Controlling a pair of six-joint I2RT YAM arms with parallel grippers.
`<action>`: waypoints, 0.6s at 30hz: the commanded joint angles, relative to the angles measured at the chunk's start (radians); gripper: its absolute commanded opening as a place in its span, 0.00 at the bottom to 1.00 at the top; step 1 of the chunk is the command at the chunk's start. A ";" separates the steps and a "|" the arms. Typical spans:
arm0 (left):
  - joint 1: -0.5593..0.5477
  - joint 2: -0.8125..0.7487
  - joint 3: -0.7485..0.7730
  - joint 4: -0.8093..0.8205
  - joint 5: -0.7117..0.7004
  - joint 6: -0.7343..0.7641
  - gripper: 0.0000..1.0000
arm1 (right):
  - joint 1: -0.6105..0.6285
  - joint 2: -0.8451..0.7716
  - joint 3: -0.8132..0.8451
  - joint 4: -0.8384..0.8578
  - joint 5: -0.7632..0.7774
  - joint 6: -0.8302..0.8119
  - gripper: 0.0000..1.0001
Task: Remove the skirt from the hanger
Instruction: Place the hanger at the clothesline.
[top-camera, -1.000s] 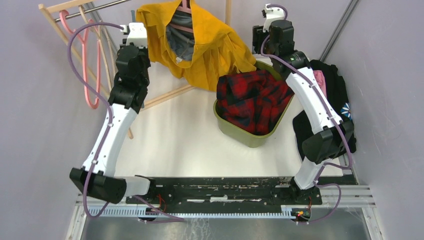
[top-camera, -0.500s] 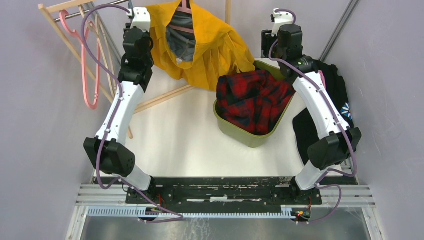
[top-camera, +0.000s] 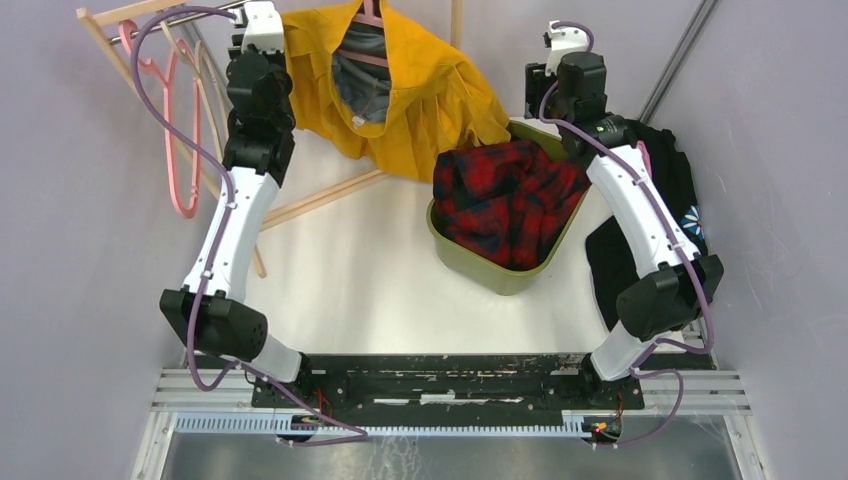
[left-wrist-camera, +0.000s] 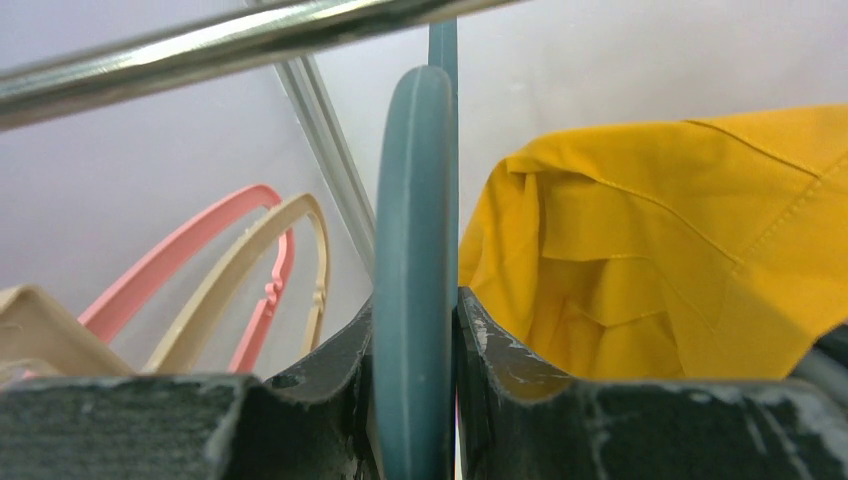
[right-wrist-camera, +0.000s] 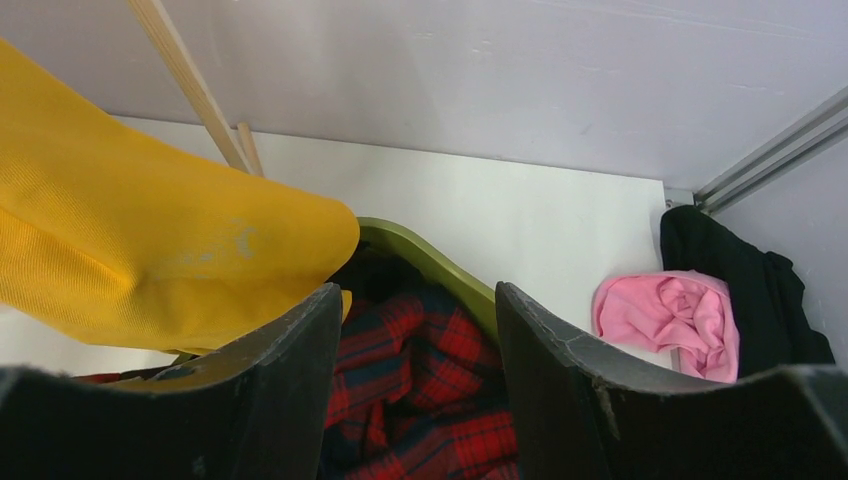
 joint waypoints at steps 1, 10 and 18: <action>0.033 0.027 0.075 0.100 0.005 0.007 0.03 | -0.006 -0.018 0.002 0.038 -0.004 0.016 0.63; 0.088 0.064 0.118 0.131 0.035 -0.042 0.03 | -0.012 -0.002 0.016 0.035 -0.002 0.013 0.63; 0.133 0.114 0.173 0.140 0.064 -0.099 0.03 | -0.018 0.003 0.026 0.034 0.001 0.007 0.63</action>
